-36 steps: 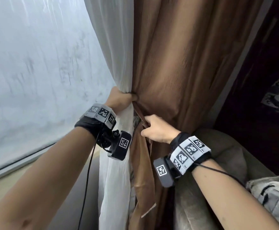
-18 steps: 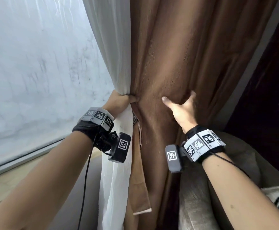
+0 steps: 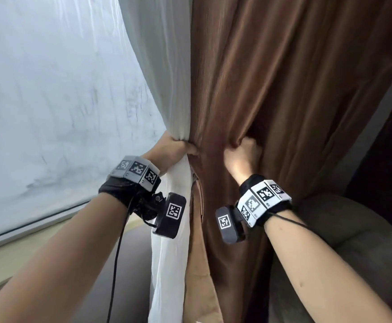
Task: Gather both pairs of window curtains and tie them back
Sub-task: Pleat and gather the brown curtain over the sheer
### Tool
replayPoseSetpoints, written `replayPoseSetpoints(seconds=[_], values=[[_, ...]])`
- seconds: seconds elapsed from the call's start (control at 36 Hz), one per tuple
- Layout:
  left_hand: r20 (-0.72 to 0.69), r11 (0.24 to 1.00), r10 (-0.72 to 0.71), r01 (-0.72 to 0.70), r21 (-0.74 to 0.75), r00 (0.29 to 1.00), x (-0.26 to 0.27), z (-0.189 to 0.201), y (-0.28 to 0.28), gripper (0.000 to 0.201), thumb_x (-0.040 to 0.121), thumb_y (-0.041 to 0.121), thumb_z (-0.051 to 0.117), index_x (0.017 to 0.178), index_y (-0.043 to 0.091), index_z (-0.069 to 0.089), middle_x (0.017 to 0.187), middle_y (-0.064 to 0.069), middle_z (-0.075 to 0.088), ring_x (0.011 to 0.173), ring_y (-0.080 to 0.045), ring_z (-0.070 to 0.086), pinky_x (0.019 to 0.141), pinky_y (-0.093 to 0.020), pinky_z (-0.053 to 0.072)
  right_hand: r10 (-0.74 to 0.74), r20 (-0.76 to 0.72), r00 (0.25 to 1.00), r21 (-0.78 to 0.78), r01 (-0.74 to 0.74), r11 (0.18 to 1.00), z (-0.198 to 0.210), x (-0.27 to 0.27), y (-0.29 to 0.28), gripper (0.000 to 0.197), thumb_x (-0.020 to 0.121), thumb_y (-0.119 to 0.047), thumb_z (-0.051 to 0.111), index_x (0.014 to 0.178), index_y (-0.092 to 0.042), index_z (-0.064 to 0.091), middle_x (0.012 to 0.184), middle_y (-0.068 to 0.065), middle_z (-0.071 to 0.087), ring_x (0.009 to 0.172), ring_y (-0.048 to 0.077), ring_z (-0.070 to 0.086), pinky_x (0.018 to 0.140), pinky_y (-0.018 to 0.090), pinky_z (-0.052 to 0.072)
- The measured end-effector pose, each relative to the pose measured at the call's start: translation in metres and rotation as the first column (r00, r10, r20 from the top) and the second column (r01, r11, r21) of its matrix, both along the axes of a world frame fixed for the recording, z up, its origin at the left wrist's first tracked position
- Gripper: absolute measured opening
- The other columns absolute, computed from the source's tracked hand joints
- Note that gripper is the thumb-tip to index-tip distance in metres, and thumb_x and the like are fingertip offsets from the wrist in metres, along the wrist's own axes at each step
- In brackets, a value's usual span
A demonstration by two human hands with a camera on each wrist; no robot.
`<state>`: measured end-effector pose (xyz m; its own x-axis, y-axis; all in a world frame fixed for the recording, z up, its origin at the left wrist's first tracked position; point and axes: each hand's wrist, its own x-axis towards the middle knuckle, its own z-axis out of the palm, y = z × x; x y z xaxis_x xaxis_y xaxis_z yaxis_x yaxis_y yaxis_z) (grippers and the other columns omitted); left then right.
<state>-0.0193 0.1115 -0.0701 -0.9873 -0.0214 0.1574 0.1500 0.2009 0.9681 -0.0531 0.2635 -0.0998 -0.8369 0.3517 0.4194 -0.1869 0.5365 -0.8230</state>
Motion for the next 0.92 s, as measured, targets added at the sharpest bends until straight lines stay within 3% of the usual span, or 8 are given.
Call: replayPoseSetpoints(seconds=[0.06,0.17,0.33,0.42,0.64,0.75,0.83,0.92], values=[[0.012,1.0,-0.015,0.015,0.002,1.0,0.005,0.002,-0.001,0.016,0.076,-0.015,0.063,0.084,-0.001,0.065,0.076,-0.011,0.067,0.067,-0.021,0.066,0.061,-0.028,0.057,0.098,0.03,0.995,0.056,-0.099,0.994,-0.003,0.007,-0.01,0.024,0.082,-0.008,0.06,0.102,0.003,0.069,0.112,0.021,0.068,0.109,0.038,0.06,0.088,0.032,0.045],[0.002,0.999,-0.046,0.045,0.009,0.999,0.007,0.0,0.0,0.026,0.075,-0.012,0.067,0.099,-0.001,0.067,0.094,-0.013,0.07,0.086,-0.024,0.067,0.077,-0.031,0.056,0.299,0.067,0.952,0.14,-0.306,0.942,-0.008,0.018,-0.032,0.021,0.083,-0.005,0.059,0.095,0.005,0.071,0.107,0.024,0.07,0.11,0.035,0.062,0.079,0.027,0.045],[0.008,0.981,-0.157,0.155,0.117,0.988,0.012,0.0,-0.009,0.03,0.075,0.004,0.078,0.103,0.009,0.068,0.091,-0.001,0.076,0.084,-0.011,0.073,0.067,-0.017,0.056,0.458,0.078,0.886,0.178,-0.464,0.868,-0.006,0.025,-0.05,0.028,0.085,0.003,0.047,0.101,0.012,0.068,0.109,0.03,0.067,0.11,0.042,0.062,0.095,0.04,0.048],[-0.021,0.994,-0.044,0.046,0.097,0.999,0.005,0.0,-0.009,0.045,0.067,0.01,0.085,0.109,0.007,0.067,0.097,-0.005,0.074,0.082,-0.011,0.072,0.062,-0.015,0.054,0.516,0.196,0.834,0.177,-0.547,0.818,-0.009,0.024,-0.059,0.037,0.089,-0.006,0.045,0.117,0.009,0.063,0.122,0.026,0.063,0.119,0.038,0.057,0.103,0.039,0.042],[-0.059,0.952,0.288,-0.279,0.129,0.956,-0.009,-0.006,-0.028,0.025,0.073,0.004,0.078,0.077,0.022,0.06,0.086,-0.005,0.066,0.084,-0.024,0.067,0.084,-0.043,0.057,0.643,0.091,0.761,-0.151,-0.628,0.764,-0.021,0.022,-0.048,0.044,0.074,0.017,0.051,0.101,-0.009,0.074,0.092,0.003,0.071,0.079,0.006,0.06,0.072,0.012,0.046],[-0.041,0.953,0.278,-0.271,0.138,0.96,-0.011,-0.002,-0.043,0.028,0.076,0.001,0.073,0.078,0.022,0.056,0.084,-0.002,0.062,0.089,-0.028,0.065,0.086,-0.045,0.055,0.273,-0.011,0.962,-0.294,-0.264,0.919,-0.025,-0.007,-0.025,0.037,0.078,-0.016,0.072,0.114,-0.008,0.067,0.112,0.011,0.069,0.093,0.012,0.062,0.082,0.011,0.047],[-0.028,0.969,0.225,-0.221,0.114,0.974,-0.01,0.0,-0.047,0.028,0.077,-0.001,0.071,0.08,0.021,0.055,0.084,-0.001,0.062,0.08,-0.02,0.063,0.076,-0.034,0.055,0.177,0.106,0.979,-0.264,-0.144,0.954,-0.024,-0.02,-0.01,0.113,0.045,-0.071,0.077,0.138,-0.015,0.047,0.137,0.005,0.054,0.126,0.019,0.052,0.108,0.036,0.042],[-0.001,0.983,0.15,-0.149,0.104,0.989,-0.005,0.001,-0.045,0.027,0.078,-0.006,0.067,0.079,0.019,0.056,0.08,0.0,0.062,0.071,-0.014,0.06,0.059,-0.023,0.048,0.329,0.156,0.931,-0.235,-0.288,0.928,-0.021,-0.024,-0.006,0.14,0.039,-0.081,0.074,0.153,-0.02,0.022,0.154,-0.003,0.036,0.141,0.012,0.034,0.118,0.039,0.028]])
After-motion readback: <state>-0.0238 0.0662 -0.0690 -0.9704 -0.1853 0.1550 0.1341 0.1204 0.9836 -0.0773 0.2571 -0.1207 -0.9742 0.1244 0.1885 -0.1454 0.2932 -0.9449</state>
